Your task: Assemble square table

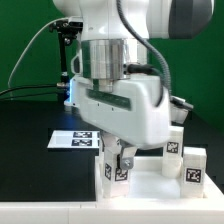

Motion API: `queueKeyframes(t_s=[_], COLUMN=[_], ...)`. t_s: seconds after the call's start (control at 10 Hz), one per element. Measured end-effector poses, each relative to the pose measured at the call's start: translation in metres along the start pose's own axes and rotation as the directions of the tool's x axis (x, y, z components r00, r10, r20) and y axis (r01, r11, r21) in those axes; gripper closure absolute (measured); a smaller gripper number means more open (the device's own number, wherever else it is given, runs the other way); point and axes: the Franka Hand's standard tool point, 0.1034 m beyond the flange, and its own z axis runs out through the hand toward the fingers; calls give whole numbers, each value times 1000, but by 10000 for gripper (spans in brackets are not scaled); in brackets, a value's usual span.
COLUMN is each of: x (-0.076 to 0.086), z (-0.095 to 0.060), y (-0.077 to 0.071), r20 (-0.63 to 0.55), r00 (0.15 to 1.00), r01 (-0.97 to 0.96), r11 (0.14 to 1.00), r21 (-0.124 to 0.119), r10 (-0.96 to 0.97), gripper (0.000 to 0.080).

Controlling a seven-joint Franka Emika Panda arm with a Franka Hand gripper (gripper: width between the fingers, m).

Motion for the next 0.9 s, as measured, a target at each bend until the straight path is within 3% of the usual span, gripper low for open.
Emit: queueKeyframes(t_s=[0.1,0.4,0.5,0.6,0.7,0.9], x=[-1,-1,0,2,-1,-4], z=[0,0,-1,-2,-4,-3], y=[-1,-1,-1,-2,-3,-4], r20=[10,8,6,1,-2,-8], r00=[989,994,1000,978,924,826], r01=[-150,-108,15,209,382,564], r11=[989,994,1000,978,924,826], r21=[4,4,7,13,16,12], r10=[149,108,-15,-209,-382,-564], gripper=[509,509,315,315,188,159])
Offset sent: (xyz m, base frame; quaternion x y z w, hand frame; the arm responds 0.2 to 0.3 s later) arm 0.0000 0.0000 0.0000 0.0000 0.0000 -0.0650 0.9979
